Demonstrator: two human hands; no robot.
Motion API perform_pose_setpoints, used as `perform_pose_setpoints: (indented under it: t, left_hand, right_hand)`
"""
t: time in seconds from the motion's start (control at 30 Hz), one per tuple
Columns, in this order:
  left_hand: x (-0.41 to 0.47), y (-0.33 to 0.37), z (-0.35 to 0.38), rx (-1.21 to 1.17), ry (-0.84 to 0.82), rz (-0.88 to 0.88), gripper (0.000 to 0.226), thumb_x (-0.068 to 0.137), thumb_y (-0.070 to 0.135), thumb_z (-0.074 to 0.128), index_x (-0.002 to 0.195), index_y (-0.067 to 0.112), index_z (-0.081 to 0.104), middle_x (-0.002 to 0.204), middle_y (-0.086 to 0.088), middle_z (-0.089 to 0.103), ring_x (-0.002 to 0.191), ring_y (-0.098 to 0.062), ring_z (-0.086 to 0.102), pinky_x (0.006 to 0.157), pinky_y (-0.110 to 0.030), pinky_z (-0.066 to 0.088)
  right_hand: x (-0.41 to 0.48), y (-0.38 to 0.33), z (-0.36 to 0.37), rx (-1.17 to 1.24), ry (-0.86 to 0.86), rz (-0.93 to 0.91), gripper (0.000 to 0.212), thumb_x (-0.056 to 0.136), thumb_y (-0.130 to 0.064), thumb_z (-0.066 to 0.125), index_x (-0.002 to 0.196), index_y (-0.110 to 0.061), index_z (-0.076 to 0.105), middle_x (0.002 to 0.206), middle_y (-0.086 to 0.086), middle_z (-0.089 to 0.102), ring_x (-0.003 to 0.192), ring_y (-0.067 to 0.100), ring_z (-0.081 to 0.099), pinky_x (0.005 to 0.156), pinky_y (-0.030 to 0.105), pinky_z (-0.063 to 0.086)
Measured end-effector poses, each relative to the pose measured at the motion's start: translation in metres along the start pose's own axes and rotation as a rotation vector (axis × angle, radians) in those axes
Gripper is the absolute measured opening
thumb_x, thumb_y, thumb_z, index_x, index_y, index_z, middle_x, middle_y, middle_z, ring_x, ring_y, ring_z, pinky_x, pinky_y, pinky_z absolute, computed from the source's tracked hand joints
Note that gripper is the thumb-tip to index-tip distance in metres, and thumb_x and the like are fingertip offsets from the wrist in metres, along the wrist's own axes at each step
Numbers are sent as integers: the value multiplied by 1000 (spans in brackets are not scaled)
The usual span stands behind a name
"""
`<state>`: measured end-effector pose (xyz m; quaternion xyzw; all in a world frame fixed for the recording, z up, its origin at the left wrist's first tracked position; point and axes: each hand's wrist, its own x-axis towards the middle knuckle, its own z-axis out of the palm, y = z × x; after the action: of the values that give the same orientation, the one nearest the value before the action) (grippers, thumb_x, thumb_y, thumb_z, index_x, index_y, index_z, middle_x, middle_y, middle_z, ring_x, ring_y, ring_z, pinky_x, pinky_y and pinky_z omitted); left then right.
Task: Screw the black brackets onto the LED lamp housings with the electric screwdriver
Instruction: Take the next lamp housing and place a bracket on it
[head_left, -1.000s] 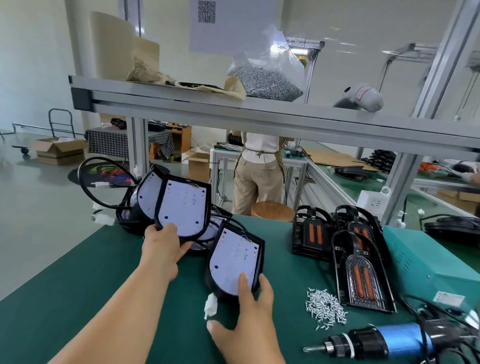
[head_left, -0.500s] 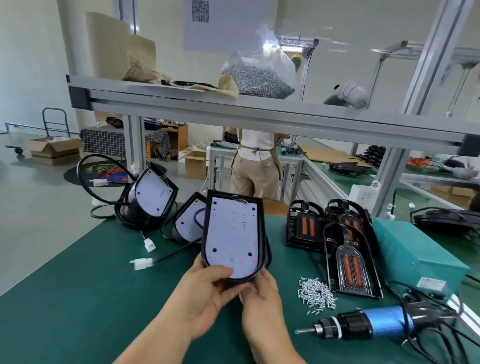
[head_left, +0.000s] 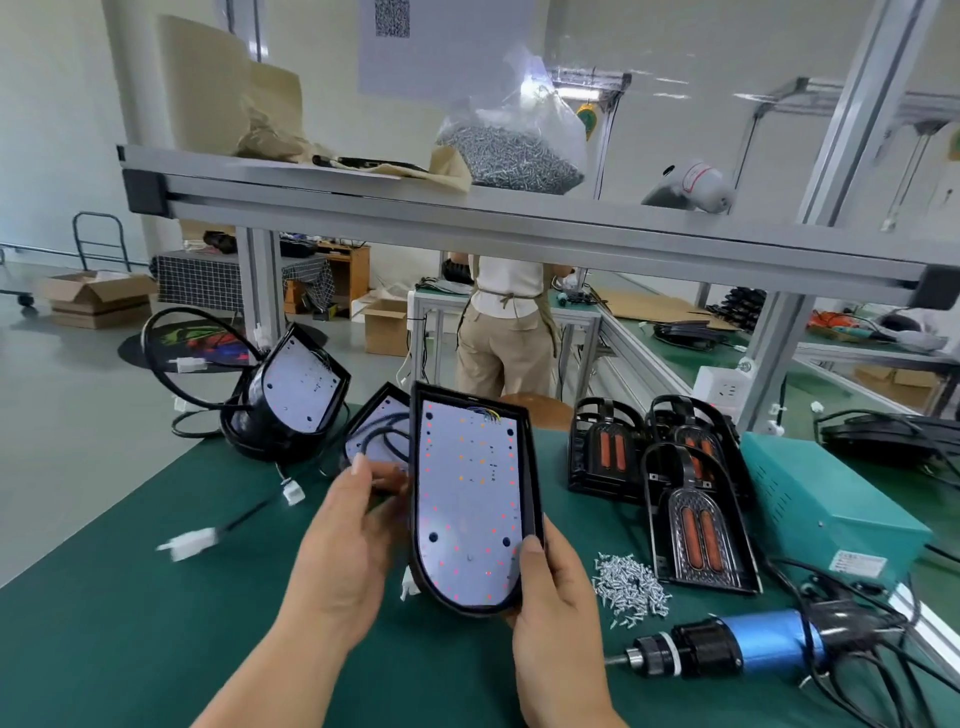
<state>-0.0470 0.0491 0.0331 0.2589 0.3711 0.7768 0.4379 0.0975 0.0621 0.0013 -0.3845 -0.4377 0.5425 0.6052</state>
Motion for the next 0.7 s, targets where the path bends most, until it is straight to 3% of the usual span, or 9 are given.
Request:
perform_pose_setpoints:
  t: [0.07, 0.13, 0.23, 0.3, 0.4, 0.5, 0.53, 0.63, 0.7]
  left_hand:
    - [10, 3, -12, 2, 116, 90, 22, 102, 25, 48, 90, 15, 64, 79, 8, 69, 84, -10, 62, 88, -25, 49]
    - [22, 4, -27, 38, 204, 145, 19, 104, 19, 49, 98, 19, 67, 76, 10, 66, 76, -2, 59, 81, -16, 49]
    - [38, 0, -44, 242, 341, 185, 22, 100, 23, 57, 121, 23, 66, 93, 3, 49, 66, -6, 49, 71, -20, 42]
    - [42, -3, -48, 368, 492, 161, 17, 95, 29, 65, 111, 33, 70, 116, 3, 38, 67, -9, 59, 67, -21, 47]
    - [32, -2, -40, 590, 598, 132, 16, 92, 23, 67, 87, 37, 65, 109, 2, 42, 66, -21, 63, 56, -22, 43]
    - [16, -9, -26, 581, 460, 137, 3, 94, 21, 64, 91, 22, 65, 74, 1, 55, 61, -19, 61, 60, -28, 50]
    - [9, -11, -18, 527, 394, 98, 11, 96, 26, 62, 92, 18, 66, 70, 0, 58, 62, -18, 61, 62, -30, 52]
    - [-8, -18, 4, 240, 20, -170, 42, 100, 51, 45, 102, 19, 74, 90, 1, 76, 79, -16, 72, 69, -33, 52]
    - [-14, -23, 10, 76, -168, -308, 40, 93, 48, 53, 116, 21, 72, 112, -3, 75, 102, -22, 72, 82, -40, 53]
  right_hand:
    - [1, 1, -1, -66, 34, -28, 29, 103, -10, 46, 115, -25, 69, 99, -12, 76, 91, 3, 69, 87, 26, 52]
    - [1, 2, -2, -104, 57, -36, 27, 103, -11, 48, 116, -22, 68, 110, -9, 74, 100, 2, 68, 87, 19, 50]
    - [1, 3, -4, -188, 23, -31, 26, 102, -10, 49, 115, -23, 67, 107, -16, 72, 94, -11, 64, 80, 8, 47]
    - [-1, 2, -3, -217, 25, -20, 27, 102, -10, 49, 109, -30, 67, 98, -24, 71, 90, -14, 63, 78, 6, 46]
    - [-1, 1, -2, -228, 55, -30, 30, 103, -10, 47, 107, -34, 66, 105, -18, 70, 93, -12, 63, 81, 9, 46]
    - [-1, 0, -3, -209, 90, -27, 29, 104, -11, 45, 117, -23, 68, 110, -12, 71, 94, -10, 65, 77, 6, 48]
    - [-1, -1, -3, -189, 103, -24, 29, 104, -12, 44, 119, -21, 67, 111, -11, 71, 94, -9, 65, 76, 6, 49]
    - [-4, -8, -3, -185, 104, -42, 30, 105, -11, 43, 120, -21, 67, 112, -13, 71, 95, -9, 65, 78, 7, 50]
    - [-6, -11, -3, -266, 66, -87, 32, 105, -9, 43, 122, -19, 68, 114, -9, 72, 100, -2, 65, 87, 13, 51]
